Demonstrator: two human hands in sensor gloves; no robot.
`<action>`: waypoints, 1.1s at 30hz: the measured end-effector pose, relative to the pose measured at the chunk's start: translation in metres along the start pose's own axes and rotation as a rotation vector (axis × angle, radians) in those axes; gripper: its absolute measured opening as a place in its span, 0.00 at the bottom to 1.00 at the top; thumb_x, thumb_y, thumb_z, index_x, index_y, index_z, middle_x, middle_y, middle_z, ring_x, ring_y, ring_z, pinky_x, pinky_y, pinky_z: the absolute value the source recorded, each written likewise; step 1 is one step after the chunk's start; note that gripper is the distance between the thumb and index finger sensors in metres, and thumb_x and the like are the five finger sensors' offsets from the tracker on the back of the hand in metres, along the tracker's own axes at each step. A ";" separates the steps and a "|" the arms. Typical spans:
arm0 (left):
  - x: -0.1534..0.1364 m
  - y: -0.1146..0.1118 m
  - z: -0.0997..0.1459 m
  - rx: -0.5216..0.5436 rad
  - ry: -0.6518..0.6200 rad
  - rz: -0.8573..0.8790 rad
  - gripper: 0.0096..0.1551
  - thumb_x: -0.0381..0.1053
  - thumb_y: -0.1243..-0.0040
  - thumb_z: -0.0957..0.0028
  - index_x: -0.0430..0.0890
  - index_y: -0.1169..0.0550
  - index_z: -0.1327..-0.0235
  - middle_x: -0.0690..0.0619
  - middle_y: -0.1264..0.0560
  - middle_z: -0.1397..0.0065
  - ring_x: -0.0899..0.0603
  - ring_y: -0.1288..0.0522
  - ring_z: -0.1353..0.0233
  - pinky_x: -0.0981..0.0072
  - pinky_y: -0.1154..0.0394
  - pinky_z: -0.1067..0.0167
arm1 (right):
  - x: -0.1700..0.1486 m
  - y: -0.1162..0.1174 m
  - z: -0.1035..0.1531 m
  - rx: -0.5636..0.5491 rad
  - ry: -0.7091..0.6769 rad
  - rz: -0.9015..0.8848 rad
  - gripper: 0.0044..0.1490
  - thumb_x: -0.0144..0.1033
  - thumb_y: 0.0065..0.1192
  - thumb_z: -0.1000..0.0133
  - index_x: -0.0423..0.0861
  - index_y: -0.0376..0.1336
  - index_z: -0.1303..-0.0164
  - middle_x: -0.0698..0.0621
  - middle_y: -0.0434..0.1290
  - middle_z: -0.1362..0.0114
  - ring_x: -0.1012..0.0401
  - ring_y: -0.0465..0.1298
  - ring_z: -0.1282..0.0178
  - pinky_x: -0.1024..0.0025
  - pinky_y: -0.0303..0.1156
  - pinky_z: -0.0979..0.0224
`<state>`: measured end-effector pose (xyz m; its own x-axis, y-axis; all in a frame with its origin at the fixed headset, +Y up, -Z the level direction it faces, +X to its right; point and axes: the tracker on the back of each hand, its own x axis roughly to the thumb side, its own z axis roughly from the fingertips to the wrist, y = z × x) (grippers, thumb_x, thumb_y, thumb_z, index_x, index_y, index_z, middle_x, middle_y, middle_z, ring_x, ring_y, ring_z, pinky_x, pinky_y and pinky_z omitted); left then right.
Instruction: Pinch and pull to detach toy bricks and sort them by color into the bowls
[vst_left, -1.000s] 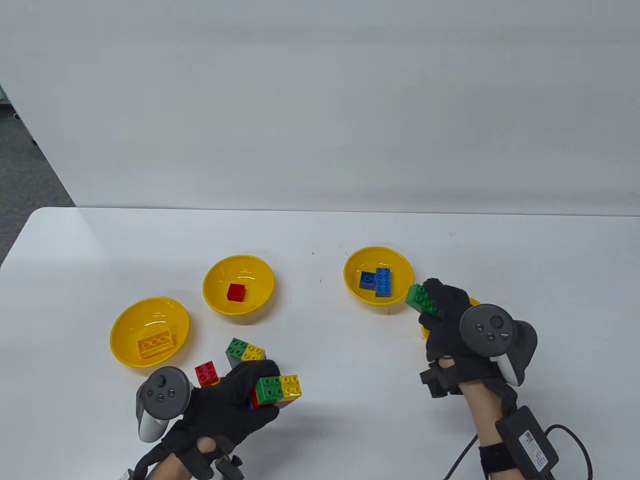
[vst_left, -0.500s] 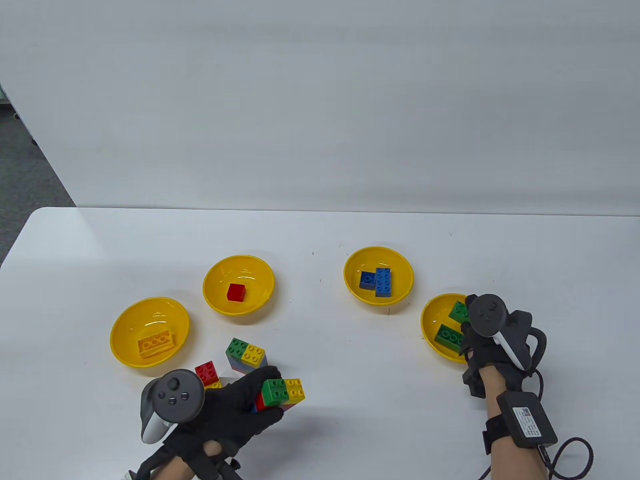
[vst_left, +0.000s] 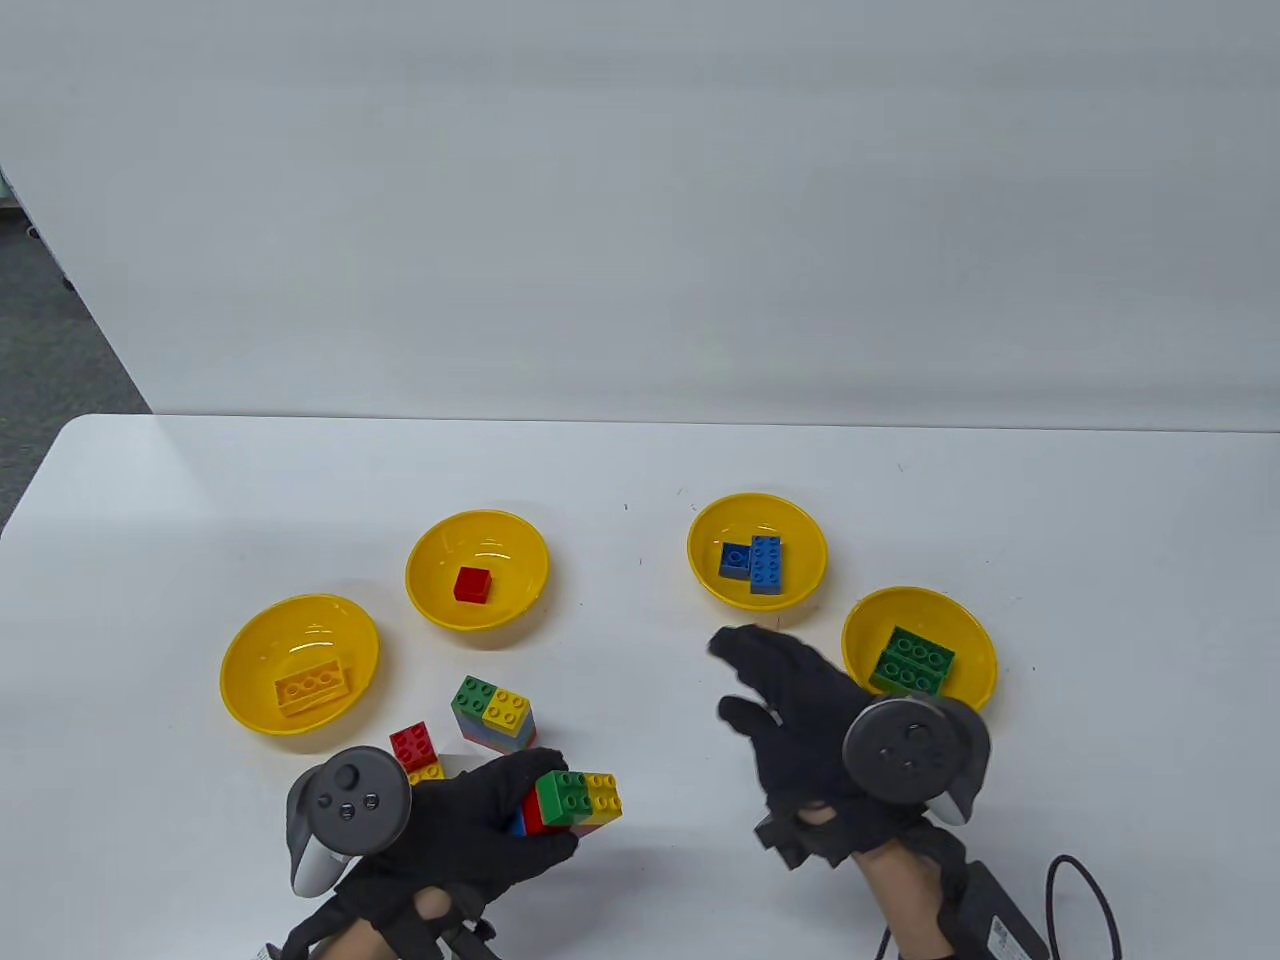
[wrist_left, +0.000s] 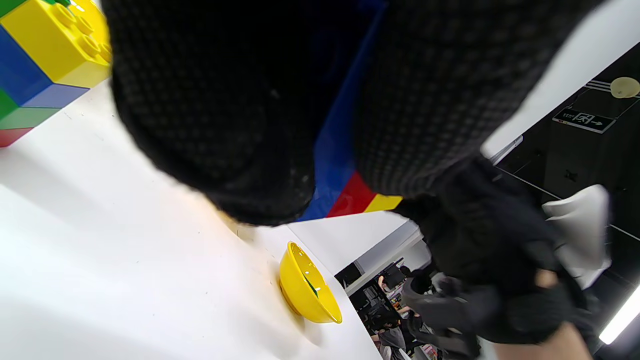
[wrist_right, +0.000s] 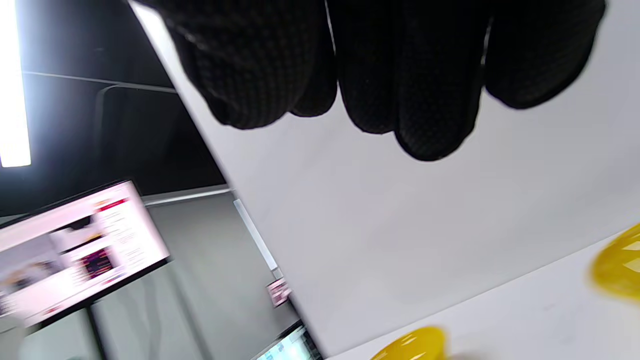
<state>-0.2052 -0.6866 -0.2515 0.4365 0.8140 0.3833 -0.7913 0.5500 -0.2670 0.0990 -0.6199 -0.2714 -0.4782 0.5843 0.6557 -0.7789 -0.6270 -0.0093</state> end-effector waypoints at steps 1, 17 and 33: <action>0.000 0.000 0.000 0.005 0.001 -0.006 0.41 0.51 0.11 0.62 0.38 0.21 0.38 0.32 0.17 0.38 0.39 0.07 0.60 0.59 0.09 0.67 | 0.009 0.010 0.001 0.048 -0.028 -0.027 0.38 0.37 0.72 0.57 0.41 0.68 0.35 0.35 0.74 0.32 0.38 0.80 0.41 0.31 0.72 0.41; 0.002 -0.025 -0.005 -0.112 -0.018 -0.009 0.39 0.53 0.13 0.60 0.36 0.19 0.40 0.30 0.16 0.42 0.39 0.06 0.61 0.59 0.08 0.69 | 0.036 0.081 0.022 0.004 -0.069 -0.031 0.33 0.32 0.68 0.69 0.40 0.76 0.52 0.37 0.82 0.47 0.41 0.85 0.54 0.34 0.77 0.45; -0.001 -0.027 -0.008 -0.187 -0.011 0.034 0.40 0.51 0.11 0.61 0.36 0.19 0.39 0.31 0.16 0.39 0.36 0.06 0.57 0.57 0.08 0.65 | 0.009 0.077 0.027 -0.029 0.177 -0.333 0.31 0.31 0.64 0.66 0.40 0.78 0.54 0.34 0.83 0.47 0.40 0.86 0.56 0.34 0.79 0.48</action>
<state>-0.1811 -0.7004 -0.2514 0.4054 0.8310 0.3810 -0.7119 0.5484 -0.4387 0.0456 -0.6769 -0.2461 -0.2576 0.8353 0.4857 -0.9134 -0.3744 0.1595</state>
